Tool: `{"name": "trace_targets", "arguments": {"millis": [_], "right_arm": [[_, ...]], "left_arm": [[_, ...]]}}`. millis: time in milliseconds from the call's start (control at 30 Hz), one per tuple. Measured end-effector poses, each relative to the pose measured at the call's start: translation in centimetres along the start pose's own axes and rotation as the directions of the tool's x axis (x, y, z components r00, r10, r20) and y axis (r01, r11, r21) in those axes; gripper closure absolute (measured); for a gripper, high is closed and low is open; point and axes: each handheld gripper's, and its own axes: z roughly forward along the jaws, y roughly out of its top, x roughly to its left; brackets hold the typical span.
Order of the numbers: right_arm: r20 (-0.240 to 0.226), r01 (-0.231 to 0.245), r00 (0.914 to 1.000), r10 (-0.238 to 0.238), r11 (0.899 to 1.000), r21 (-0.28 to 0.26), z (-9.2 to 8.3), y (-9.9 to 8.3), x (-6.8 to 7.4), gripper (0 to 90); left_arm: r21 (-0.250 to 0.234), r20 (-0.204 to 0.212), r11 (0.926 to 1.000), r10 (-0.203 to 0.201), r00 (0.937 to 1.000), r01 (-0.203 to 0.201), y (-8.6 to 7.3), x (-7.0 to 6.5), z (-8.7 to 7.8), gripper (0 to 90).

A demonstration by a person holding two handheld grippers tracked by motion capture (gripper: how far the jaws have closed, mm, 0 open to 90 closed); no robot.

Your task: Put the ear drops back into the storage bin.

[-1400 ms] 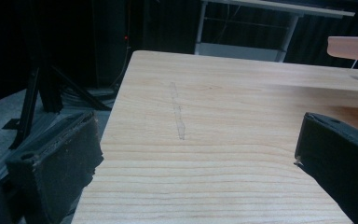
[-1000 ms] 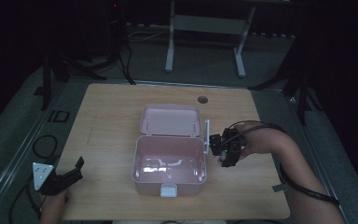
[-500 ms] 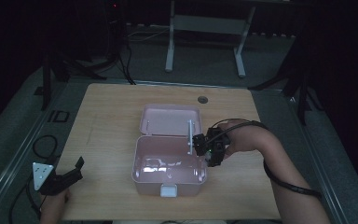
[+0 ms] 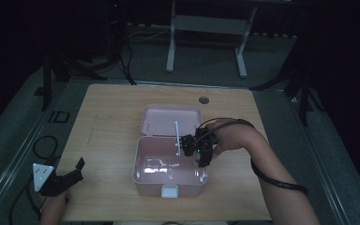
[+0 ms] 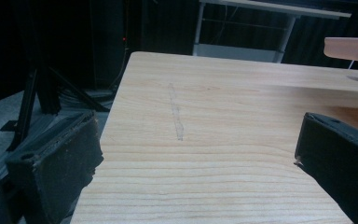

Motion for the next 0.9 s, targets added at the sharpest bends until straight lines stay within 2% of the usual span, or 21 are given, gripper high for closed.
{"name": "trace_targets", "arguments": {"millis": [233,367,667,900], "right_arm": [[-0.011,0.024,0.9996,-0.024,1.0,0.007,0.8,0.9,0.1,59.5],[-0.017,0.023,0.9996,-0.023,1.0,0.013,1.6,1.3,-0.1,59.5],[-0.044,0.066,0.9969,-0.066,0.998,-0.005,3.9,2.1,0.0,59.5],[-0.057,0.075,0.9955,-0.075,0.997,-0.001,5.8,2.6,-0.4,59.5]], "left_arm": [[0.0,0.0,1.0,0.001,1.0,-0.001,0.0,0.0,0.0,0.4],[0.0,0.001,1.0,0.001,1.0,-0.001,0.0,0.0,0.0,0.5],[-0.001,0.001,1.0,0.0,1.0,0.0,0.0,0.0,0.0,0.5],[-0.001,0.001,1.0,0.0,1.0,0.0,0.0,0.0,0.0,0.5]]}}
